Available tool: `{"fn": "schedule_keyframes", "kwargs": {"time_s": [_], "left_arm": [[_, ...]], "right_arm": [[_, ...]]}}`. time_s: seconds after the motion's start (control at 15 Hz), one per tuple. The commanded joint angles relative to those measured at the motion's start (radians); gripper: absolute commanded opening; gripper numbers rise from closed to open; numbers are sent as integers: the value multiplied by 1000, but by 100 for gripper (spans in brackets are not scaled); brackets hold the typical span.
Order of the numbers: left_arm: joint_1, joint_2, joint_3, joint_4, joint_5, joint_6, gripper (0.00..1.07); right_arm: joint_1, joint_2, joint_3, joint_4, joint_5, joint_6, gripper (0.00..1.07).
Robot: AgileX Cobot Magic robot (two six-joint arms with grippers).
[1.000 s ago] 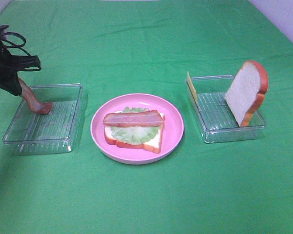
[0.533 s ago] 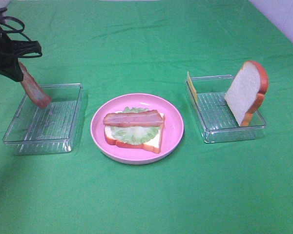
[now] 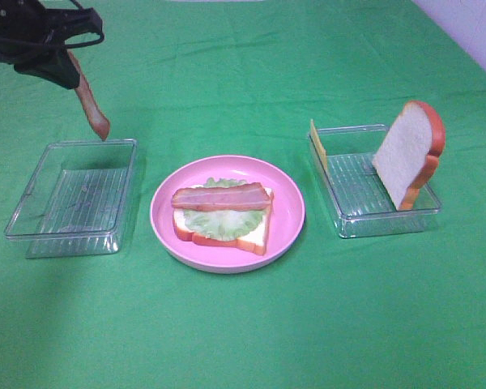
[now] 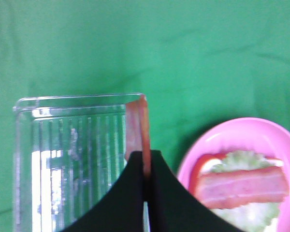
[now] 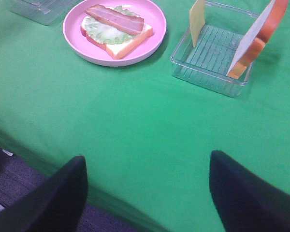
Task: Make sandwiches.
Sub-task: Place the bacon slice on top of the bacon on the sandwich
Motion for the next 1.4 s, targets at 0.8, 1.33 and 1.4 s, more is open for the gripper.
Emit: {"fn": "schedule_keyframes", "kwargs": {"time_s": [0.8,1.33,1.4], "left_arm": [[-356,165,-5,-431,-47,206,0],[-353,206,-5,-191,-49,172,0],[-353,206,-5,-176,-47,157,0]], "right_arm": [[-3,-9,3,-5,-13,-5,68],[-3,-9,3,-5,-13,-5,68],[-3,-9,3,-5,-13,-5,68]]}}
